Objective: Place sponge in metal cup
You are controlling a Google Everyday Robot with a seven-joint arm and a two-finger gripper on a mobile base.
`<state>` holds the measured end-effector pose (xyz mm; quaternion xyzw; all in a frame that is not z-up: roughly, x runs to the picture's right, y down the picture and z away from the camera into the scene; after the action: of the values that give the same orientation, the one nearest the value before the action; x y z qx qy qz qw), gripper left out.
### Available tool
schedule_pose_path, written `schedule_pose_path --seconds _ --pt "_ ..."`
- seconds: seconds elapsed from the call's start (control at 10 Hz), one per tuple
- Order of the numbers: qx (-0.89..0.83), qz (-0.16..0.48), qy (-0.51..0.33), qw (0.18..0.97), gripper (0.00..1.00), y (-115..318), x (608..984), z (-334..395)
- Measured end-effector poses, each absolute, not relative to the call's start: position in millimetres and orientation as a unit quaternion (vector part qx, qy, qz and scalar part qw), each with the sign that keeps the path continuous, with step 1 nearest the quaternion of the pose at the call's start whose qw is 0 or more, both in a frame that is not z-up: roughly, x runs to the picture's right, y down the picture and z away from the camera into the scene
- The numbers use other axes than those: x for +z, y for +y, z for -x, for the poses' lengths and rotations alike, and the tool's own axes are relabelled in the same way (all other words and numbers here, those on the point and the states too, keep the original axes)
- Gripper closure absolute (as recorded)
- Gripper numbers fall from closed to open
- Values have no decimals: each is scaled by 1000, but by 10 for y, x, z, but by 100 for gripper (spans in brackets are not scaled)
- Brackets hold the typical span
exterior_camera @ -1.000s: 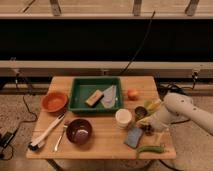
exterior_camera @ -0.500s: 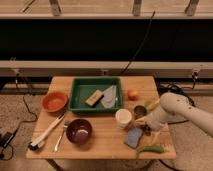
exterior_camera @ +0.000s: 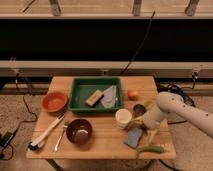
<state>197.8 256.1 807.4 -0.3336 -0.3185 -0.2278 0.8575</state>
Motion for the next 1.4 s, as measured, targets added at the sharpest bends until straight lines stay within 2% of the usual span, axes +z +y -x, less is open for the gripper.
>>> schedule_pose_path --seconds 0.1,0.2,0.3,0.6,0.8,1.4 --pt "-229 337 -318 856 34 2571 8081 -1960" --pt "-230 341 -317 855 46 2585 8091 -1944" --pt "-231 346 -317 853 52 2602 8086 -1944" --pt "-227 348 -315 853 85 2607 8101 -1949" --pt "-229 348 -315 853 99 2597 8096 -1955" --pt "-211 357 -309 856 100 2605 8085 -2075"
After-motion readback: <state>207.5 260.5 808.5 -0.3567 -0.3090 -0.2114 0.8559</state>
